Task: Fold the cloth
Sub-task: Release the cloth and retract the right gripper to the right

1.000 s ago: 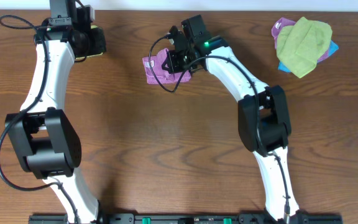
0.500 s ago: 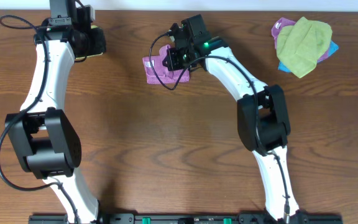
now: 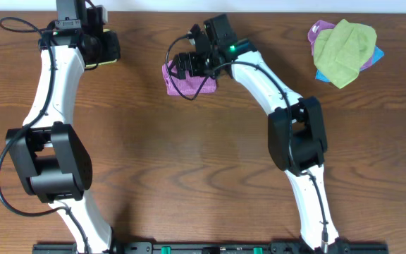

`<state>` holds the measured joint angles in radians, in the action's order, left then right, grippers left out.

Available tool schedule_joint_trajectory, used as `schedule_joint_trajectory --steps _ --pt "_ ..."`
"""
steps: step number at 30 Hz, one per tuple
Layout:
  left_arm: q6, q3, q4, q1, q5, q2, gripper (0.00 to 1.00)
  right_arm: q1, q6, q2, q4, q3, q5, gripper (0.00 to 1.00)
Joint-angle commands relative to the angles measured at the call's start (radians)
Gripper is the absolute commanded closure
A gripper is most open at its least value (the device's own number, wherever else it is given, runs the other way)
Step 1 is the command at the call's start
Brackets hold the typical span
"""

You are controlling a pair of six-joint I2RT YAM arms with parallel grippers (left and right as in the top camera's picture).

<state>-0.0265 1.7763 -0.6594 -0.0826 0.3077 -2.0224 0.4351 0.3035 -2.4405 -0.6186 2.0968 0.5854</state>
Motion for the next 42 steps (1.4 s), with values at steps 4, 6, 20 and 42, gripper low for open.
schedule_joint_trajectory --steps 4,6,20,42 --pt "0.003 0.012 -0.029 -0.001 0.014 -0.003 0.94 -0.035 -0.044 -0.003 -0.158 0.188 0.048 0.01" --pt "0.004 0.004 -0.062 0.004 0.071 -0.013 0.65 -0.056 -0.087 -0.003 -0.274 0.272 -0.055 0.01" --pt "-0.029 -0.061 -0.113 0.099 0.459 -0.170 0.05 -0.281 -0.313 0.131 -0.941 0.631 -0.467 0.01" --pt "-0.045 -0.153 0.018 0.142 0.386 -0.170 0.05 -0.290 -0.270 1.453 -0.695 -0.619 -0.710 0.01"
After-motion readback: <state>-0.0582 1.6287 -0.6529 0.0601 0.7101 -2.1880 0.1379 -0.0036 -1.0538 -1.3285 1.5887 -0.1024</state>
